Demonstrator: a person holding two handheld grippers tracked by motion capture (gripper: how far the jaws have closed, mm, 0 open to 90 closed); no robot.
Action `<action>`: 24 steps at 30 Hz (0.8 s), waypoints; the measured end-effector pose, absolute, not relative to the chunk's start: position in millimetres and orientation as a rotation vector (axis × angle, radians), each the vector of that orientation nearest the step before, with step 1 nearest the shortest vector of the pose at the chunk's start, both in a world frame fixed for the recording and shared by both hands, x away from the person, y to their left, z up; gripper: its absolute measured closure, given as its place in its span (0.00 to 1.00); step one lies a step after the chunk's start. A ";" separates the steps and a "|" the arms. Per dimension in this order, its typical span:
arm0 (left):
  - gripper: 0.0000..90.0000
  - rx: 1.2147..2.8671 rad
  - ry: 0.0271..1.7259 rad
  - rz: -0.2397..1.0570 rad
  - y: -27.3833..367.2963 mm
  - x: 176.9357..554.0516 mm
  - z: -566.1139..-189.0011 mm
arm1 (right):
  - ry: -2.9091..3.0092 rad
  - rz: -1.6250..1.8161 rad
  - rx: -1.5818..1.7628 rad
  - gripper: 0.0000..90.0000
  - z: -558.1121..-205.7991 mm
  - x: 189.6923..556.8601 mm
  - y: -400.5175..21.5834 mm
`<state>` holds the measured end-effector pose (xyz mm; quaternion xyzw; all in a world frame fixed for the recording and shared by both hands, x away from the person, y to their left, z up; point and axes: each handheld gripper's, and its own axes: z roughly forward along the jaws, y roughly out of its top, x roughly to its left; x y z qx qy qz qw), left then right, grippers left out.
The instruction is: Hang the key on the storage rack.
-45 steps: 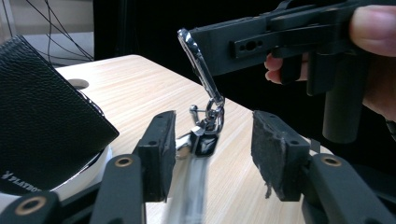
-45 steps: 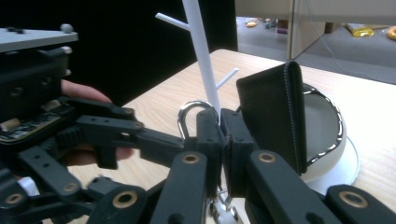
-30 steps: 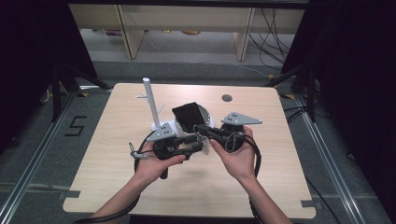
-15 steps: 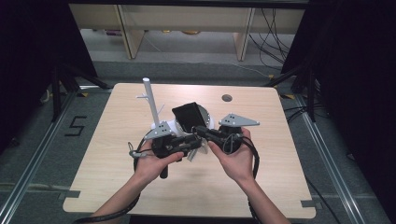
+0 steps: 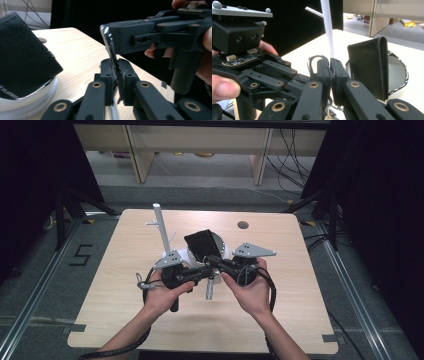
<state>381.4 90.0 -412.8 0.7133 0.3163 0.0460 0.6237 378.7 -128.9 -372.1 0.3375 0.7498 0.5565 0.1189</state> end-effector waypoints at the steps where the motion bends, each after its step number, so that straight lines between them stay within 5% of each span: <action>1: 0.94 1.638 0.732 0.103 90.4 381.0 -412.3 | 2.189 1.635 0.981 0.98 -372.2 379.0 -129.2; 24: 0.94 1.684 0.895 0.371 140.7 382.2 -423.2 | 2.080 1.584 1.081 0.79 -384.3 377.2 -173.5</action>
